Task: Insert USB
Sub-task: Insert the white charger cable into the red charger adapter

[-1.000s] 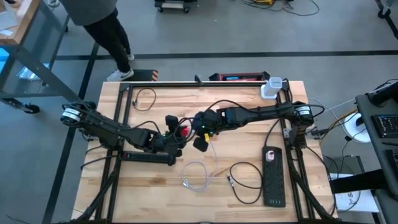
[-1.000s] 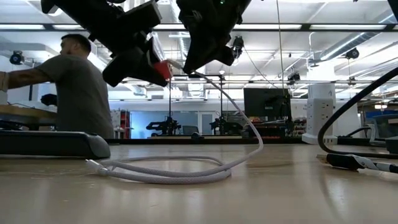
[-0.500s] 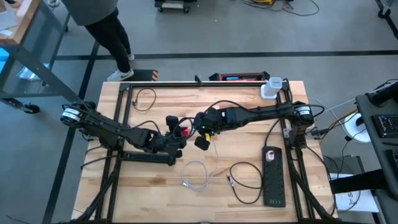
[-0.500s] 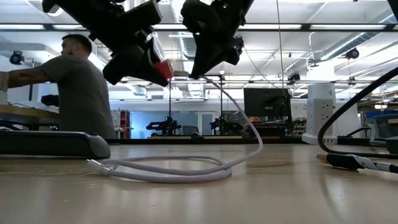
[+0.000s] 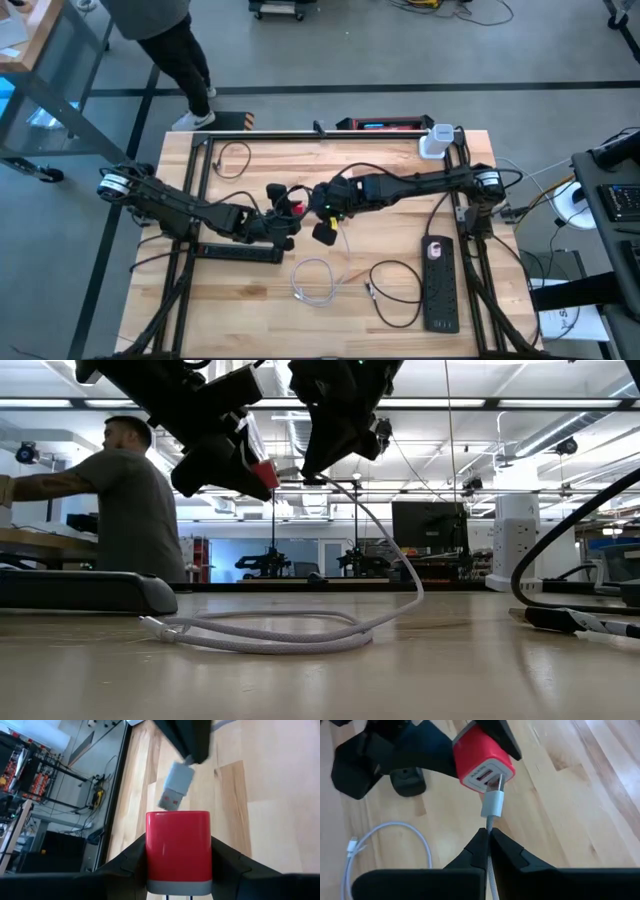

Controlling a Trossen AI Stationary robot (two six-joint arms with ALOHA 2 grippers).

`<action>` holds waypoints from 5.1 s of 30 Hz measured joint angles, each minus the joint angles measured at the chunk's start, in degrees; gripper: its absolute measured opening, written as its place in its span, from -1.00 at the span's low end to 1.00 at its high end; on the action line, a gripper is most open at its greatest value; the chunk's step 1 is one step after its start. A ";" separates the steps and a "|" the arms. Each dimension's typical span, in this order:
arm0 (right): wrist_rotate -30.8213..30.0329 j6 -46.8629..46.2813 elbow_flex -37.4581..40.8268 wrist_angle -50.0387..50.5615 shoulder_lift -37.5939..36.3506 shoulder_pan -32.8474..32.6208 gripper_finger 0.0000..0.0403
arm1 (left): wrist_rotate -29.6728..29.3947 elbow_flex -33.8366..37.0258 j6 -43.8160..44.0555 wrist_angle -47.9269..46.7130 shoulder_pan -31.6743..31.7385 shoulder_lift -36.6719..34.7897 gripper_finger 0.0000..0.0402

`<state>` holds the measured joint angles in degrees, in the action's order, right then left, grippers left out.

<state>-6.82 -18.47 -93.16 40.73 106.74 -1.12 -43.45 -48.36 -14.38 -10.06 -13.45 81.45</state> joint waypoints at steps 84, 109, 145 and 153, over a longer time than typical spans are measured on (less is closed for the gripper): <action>5.26 -2.52 -0.18 4.07 -0.15 0.78 -1.00 | -2.09 0.07 -1.15 -0.99 -2.12 0.11 -0.34; 4.07 -0.99 -0.16 2.09 -0.13 1.26 -1.00 | -0.60 0.09 -1.13 0.61 -2.03 0.11 -0.34; 7.36 0.04 -0.16 0.52 -0.13 0.62 -1.00 | -0.65 0.09 -9.11 1.07 -1.92 0.11 -0.34; 7.34 0.04 -0.16 0.53 -0.13 0.62 -1.00 | -1.62 0.09 -9.78 1.11 -1.92 0.11 -0.34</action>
<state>0.51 -18.44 -93.32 41.26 106.61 -0.49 -45.07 -48.27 -24.16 -8.95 -15.38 81.56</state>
